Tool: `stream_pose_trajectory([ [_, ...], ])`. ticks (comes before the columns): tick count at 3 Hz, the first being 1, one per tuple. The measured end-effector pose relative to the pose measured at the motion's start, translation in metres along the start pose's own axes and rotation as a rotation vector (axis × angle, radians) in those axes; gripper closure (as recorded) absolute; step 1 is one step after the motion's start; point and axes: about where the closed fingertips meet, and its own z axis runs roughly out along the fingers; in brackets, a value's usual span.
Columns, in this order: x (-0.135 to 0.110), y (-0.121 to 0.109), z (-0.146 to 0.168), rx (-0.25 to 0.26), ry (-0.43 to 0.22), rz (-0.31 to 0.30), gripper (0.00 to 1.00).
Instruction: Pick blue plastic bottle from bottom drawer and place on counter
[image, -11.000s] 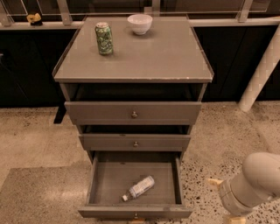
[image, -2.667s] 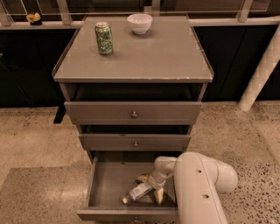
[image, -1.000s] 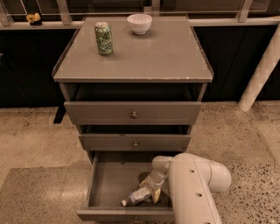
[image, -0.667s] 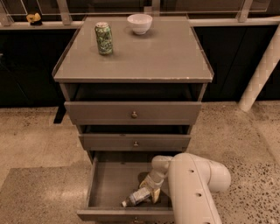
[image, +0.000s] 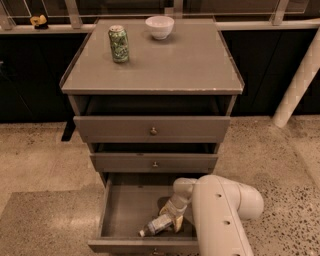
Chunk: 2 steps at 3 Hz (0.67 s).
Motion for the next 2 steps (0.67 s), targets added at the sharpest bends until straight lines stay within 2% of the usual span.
stream_pose_trajectory([
  [1,-0.002,-0.001,-0.006,0.000,0.000,0.000,1.00],
  [2,-0.008,0.000,-0.017,0.023,0.035,0.000,1.00],
])
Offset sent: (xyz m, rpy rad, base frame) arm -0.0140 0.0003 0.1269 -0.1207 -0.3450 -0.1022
